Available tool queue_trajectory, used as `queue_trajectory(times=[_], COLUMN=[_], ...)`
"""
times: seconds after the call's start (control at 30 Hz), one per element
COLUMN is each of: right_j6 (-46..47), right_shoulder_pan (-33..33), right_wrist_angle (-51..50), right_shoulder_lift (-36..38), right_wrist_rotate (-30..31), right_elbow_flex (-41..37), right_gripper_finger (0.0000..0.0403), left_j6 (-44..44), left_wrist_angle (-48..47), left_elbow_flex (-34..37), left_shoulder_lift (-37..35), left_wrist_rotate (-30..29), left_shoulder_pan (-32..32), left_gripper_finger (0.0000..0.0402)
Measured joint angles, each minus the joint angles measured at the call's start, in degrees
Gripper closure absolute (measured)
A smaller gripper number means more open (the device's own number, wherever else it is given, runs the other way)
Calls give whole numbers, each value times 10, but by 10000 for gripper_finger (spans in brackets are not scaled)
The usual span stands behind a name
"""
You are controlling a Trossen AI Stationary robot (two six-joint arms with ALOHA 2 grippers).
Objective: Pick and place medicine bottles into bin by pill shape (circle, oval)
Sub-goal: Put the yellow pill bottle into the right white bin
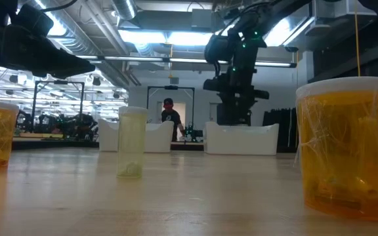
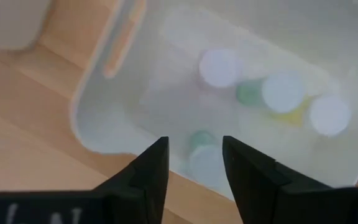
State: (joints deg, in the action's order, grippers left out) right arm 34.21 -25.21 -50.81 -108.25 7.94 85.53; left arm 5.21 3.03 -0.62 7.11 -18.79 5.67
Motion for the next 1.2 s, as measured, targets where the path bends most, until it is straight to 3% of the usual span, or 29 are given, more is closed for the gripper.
queue_trajectory(times=[0.37,1.2], right_j6=[14,-2], right_shoulder_pan=[86,321], right_wrist_angle=[4,10], right_shoulder_lift=[0,0], right_wrist_rotate=[-21,-20], right_elbow_flex=[79,80], right_gripper_finger=[261,261], left_j6=[-5,-6], left_wrist_angle=[0,0], left_elbow_flex=[0,0], left_shoulder_lift=[0,0], left_wrist_rotate=[0,0], left_shoulder_pan=[0,0], left_gripper_finger=[235,235])
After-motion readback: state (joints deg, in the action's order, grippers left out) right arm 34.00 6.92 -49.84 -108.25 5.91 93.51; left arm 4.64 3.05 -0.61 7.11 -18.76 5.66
